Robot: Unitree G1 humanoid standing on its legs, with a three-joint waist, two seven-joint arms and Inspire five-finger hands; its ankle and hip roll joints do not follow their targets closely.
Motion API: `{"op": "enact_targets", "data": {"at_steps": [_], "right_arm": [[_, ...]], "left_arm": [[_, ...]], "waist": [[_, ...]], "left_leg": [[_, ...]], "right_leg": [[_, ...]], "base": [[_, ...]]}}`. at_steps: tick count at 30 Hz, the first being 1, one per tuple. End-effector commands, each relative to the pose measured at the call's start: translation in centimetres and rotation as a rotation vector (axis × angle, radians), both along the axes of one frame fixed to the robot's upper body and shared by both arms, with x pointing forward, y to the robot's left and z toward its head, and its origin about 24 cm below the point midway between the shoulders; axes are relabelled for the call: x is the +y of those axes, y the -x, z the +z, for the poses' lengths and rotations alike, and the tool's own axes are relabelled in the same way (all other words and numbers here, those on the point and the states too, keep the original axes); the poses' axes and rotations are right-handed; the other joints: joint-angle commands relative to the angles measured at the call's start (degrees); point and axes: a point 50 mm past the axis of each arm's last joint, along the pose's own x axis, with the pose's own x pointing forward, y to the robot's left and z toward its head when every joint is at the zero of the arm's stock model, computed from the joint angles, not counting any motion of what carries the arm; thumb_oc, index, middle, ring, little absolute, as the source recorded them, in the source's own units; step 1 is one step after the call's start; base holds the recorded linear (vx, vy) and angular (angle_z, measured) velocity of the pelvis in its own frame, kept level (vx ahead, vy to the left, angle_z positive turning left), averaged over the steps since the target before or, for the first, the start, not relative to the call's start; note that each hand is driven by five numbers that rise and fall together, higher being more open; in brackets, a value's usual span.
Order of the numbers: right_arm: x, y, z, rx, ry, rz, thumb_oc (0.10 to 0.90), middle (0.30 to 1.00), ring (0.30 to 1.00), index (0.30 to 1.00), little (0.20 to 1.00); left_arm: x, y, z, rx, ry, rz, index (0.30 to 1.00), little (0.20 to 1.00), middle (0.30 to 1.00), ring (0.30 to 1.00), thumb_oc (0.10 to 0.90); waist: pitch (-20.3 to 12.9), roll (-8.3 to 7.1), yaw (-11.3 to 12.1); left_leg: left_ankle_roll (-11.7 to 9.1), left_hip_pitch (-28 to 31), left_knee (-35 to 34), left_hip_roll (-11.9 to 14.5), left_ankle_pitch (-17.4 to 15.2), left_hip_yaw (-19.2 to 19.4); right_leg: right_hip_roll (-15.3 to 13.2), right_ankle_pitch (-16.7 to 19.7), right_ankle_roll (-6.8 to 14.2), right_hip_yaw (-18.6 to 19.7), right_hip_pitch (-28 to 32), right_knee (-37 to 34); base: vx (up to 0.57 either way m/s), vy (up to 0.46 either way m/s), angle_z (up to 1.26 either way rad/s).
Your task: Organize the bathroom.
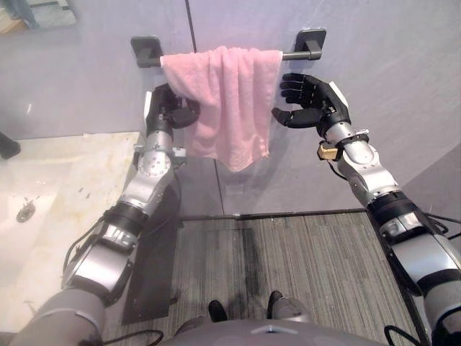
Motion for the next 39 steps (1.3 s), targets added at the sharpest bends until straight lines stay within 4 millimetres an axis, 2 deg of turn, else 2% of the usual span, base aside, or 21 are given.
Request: {"op": "enact_targets", "data": {"at_steps": [1, 9, 13, 14, 15, 16, 17, 18, 19, 32, 38, 39], "right_arm": [[3.2, -0.5, 7.5, -0.278, -0.080, 0.132, 0.800, 0.900, 0.900, 0.900, 0.900], [6.2, 0.3, 6.6, -0.270, -0.090, 0.229, 0.800, 0.900, 0.900, 0.900, 0.900], [6.8, 0.3, 6.5, -0.264, -0.111, 0.233, 0.800, 0.900, 0.900, 0.900, 0.900], [7.0, 0.2, 6.5, -0.264, -0.111, 0.235, 0.744, 0.815, 0.815, 0.815, 0.815], [7.4, 0.2, 6.5, -0.267, -0.116, 0.238, 0.590, 0.585, 0.585, 0.585, 0.585], [7.4, 0.2, 6.5, -0.268, -0.116, 0.237, 0.573, 0.559, 0.559, 0.559, 0.559], [7.6, 0.2, 6.5, -0.269, -0.116, 0.231, 0.466, 0.399, 0.399, 0.399, 0.399], [7.6, 0.2, 6.5, -0.269, -0.116, 0.231, 0.424, 0.335, 0.335, 0.335, 0.335], [7.7, 0.2, 6.5, -0.269, -0.115, 0.227, 0.400, 0.300, 0.300, 0.300, 0.300], [6.1, 0.4, 5.4, -0.275, -0.157, 0.105, 0.400, 0.300, 0.300, 0.300, 0.300], [4.3, 1.4, 3.1, -0.264, -0.281, -0.067, 0.400, 0.300, 0.300, 0.300, 0.300], [3.4, 2.1, 1.6, -0.253, -0.327, -0.141, 0.400, 0.300, 0.300, 0.300, 0.300]], "left_arm": [[-0.4, -0.4, 5.1, -0.231, -0.034, -0.011, 0.300, 0.300, 0.300, 0.300, 0.400], [0.6, -0.2, 4.5, -0.214, -0.034, 0.012, 0.300, 0.300, 0.300, 0.300, 0.400], [0.6, -0.2, 4.2, -0.209, -0.034, 0.007, 0.300, 0.300, 0.300, 0.300, 0.400], [0.6, -0.2, 4.2, -0.209, -0.032, 0.005, 0.300, 0.300, 0.300, 0.300, 0.400], [0.6, -0.2, 4.1, -0.207, -0.033, 0.000, 0.300, 0.300, 0.300, 0.300, 0.400], [0.6, -0.2, 4.1, -0.207, -0.033, 0.000, 0.300, 0.300, 0.300, 0.300, 0.400], [0.5, -0.2, 4.1, -0.206, -0.036, -0.001, 0.300, 0.300, 0.300, 0.300, 0.400], [0.5, -0.2, 4.1, -0.206, -0.037, -0.001, 0.300, 0.300, 0.300, 0.300, 0.400], [0.5, -0.2, 4.1, -0.206, -0.039, 0.001, 0.300, 0.300, 0.300, 0.300, 0.400], [1.4, 0.0, 4.5, -0.225, -0.025, 0.047, 0.300, 0.300, 0.300, 0.300, 0.400], [2.9, 0.6, 3.8, -0.248, 0.029, 0.164, 0.300, 0.300, 0.300, 0.300, 0.400], [3.3, 1.0, 3.5, -0.256, 0.045, 0.203, 0.300, 0.300, 0.300, 0.300, 0.400]], "waist": [[-6.30, -1.77, 1.70], [-6.30, -1.82, 1.61], [-6.49, -1.80, 1.83], [-6.52, -1.78, 1.89], [-6.58, -1.73, 2.08], [-6.59, -1.72, 2.08], [-6.68, -1.69, 2.14], [-6.69, -1.68, 2.15], [-6.73, -1.67, 2.16], [-6.62, -1.47, 1.27], [-6.42, -1.03, 0.00], [-6.12, -0.83, -0.55]], "left_leg": [[-1.88, 4.03, 6.14, 1.30, -7.02, 4.23], [-1.85, 3.88, 6.49, 1.45, -7.01, 4.90], [-1.97, 3.85, 6.50, 1.48, -6.91, 5.14], [-1.99, 3.84, 6.49, 1.47, -6.89, 5.18], [-2.04, 3.66, 6.57, 1.47, -6.83, 5.27], [-2.04, 3.64, 6.59, 1.47, -6.84, 5.28], [-2.09, 3.57, 6.56, 1.45, -6.79, 5.33], [-2.10, 3.57, 6.54, 1.44, -6.77, 5.33], [-2.14, 3.51, 6.52, 1.41, -6.75, 5.39], [-2.11, 3.48, 6.36, 1.39, -6.56, 6.10], [-1.89, 3.79, 5.63, 1.16, -6.30, 6.69], [-1.66, 3.97, 5.36, 0.99, -6.31, 6.83]], "right_leg": [[-1.19, 0.99, 4.17, 1.61, -8.97, 3.83], [-0.81, 1.17, 4.11, 2.41, -8.25, 2.65], [-0.76, 1.43, 4.28, 2.59, -7.91, 2.16], [-0.74, 1.48, 4.29, 2.62, -7.85, 2.06], [-0.73, 1.60, 4.34, 2.70, -7.68, 1.77], [-0.73, 1.62, 4.34, 2.70, -7.69, 1.76], [-0.72, 1.73, 4.42, 2.77, -7.67, 1.64], [-0.71, 1.75, 4.44, 2.79, -7.67, 1.63], [-0.71, 1.82, 4.50, 2.88, -7.69, 1.54], [-0.54, 2.32, 4.67, 3.62, -7.68, 1.05], [-0.19, 2.37, 4.73, 4.38, -8.06, 1.04], [-0.06, 2.28, 4.71, 4.64, -8.24, 1.17]], "base": [[-0.04, 0.015, -0.01], [-0.04, 0.017, -0.03], [-0.01, 0.014, -0.05], [0.00, 0.000, 0.00], [-0.02, 0.017, -0.04], [-0.03, 0.022, -0.06], [-0.01, 0.012, -0.04], [0.00, 0.000, 0.00], [0.00, 0.000, 0.00], [0.00, 0.002, 0.00], [-0.02, 0.011, -0.02], [-0.03, 0.022, -0.06]]}}
